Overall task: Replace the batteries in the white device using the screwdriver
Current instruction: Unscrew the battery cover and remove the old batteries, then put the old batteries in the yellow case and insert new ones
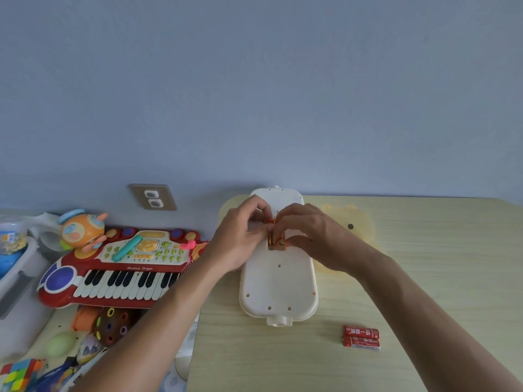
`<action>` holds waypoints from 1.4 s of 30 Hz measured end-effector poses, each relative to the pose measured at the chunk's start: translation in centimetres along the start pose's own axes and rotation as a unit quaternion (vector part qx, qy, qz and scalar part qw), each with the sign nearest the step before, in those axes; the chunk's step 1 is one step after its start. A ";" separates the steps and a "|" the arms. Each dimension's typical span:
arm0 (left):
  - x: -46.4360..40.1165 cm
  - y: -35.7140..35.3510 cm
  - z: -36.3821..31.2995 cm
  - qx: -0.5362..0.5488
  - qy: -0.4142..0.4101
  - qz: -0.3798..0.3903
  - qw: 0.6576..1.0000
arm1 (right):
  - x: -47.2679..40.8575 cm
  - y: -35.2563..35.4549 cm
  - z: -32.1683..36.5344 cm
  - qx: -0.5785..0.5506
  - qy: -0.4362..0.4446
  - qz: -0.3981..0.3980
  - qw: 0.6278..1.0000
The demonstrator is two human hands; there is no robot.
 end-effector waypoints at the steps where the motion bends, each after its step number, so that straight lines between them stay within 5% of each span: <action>1: 0.0 0.0 0.0 0.003 0.004 -0.002 1.000 | 0.0 0.0 0.1 -0.010 0.000 -0.006 1.000; 4: -0.2 0.3 -0.4 0.033 0.024 -0.026 0.999 | 0.4 1.2 -0.9 -0.130 -0.125 -0.052 0.982; 7: -0.6 0.3 -1.7 0.056 0.026 -0.048 0.997 | 1.3 4.3 -2.9 -0.239 -0.270 -0.152 0.920; 11: -0.7 -2.9 -4.7 0.052 -0.002 0.005 0.999 | 3.9 8.2 -5.9 -0.195 -0.351 -0.240 0.884; 14: -0.1 -5.9 -6.5 0.016 -0.024 0.041 0.999 | 6.1 8.4 -7.1 -0.115 -0.380 -0.216 0.892; 28: 2.9 -9.5 -5.6 -0.220 -0.167 0.087 0.957 | 8.9 5.7 -6.2 0.007 -0.291 -0.119 0.949; 38: 3.3 -9.1 -5.6 -0.235 -0.219 0.078 0.944 | 9.4 5.4 -5.4 0.010 -0.218 -0.148 0.965; 42: 2.2 -8.6 -6.3 -0.217 -0.202 0.082 0.952 | 9.5 7.9 -5.4 -0.008 -0.204 -0.216 0.955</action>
Point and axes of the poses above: each hand's wrist, its own x-axis away from the middle knuckle, its own y-axis out of the back of the hand, z = x × y, the point moved 8 cm from there along -x, towards the middle knuckle, and after that the axes turned 15 degrees about -z, right-handed, at the moved point
